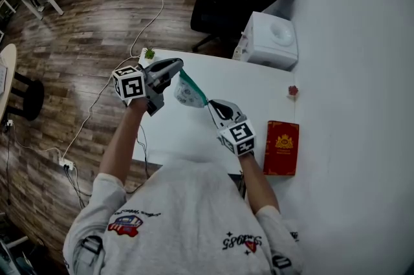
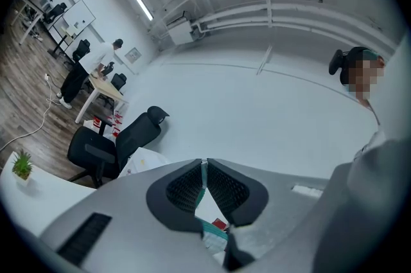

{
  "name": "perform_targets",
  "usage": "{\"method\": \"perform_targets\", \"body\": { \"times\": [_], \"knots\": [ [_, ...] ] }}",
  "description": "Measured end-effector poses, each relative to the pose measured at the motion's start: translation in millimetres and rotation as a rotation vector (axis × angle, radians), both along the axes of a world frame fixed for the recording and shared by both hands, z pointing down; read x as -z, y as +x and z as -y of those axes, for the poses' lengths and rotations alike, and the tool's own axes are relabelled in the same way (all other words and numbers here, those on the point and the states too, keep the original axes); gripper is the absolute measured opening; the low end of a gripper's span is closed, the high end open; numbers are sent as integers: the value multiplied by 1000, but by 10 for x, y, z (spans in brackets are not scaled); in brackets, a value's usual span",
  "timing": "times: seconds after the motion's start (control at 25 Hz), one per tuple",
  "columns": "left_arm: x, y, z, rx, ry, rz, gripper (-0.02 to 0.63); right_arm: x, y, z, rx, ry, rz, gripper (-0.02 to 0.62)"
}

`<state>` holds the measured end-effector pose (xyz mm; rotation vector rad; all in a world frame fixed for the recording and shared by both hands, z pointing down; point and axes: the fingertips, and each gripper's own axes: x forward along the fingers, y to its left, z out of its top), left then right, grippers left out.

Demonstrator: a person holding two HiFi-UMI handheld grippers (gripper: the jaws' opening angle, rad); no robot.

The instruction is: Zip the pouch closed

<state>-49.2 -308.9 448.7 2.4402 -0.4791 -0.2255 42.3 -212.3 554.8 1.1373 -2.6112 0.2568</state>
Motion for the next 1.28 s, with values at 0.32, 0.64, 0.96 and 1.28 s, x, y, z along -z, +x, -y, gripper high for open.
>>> {"method": "perform_targets", "body": {
  "times": [0.32, 0.64, 0.96, 1.28],
  "knots": [
    [79, 34, -15, -1, 21, -1, 18, 106, 81, 41, -30, -1, 74, 12],
    [60, 15, -16, 12, 30, 9, 18, 205, 262, 116, -92, 3, 179, 35],
    [4, -11, 19, 34, 41, 45, 18, 288, 395, 219, -148, 21, 198, 41],
    [-214, -307, 165, 154, 48, 119, 18, 484, 626, 375, -238, 97, 183, 6]
  ]
}}
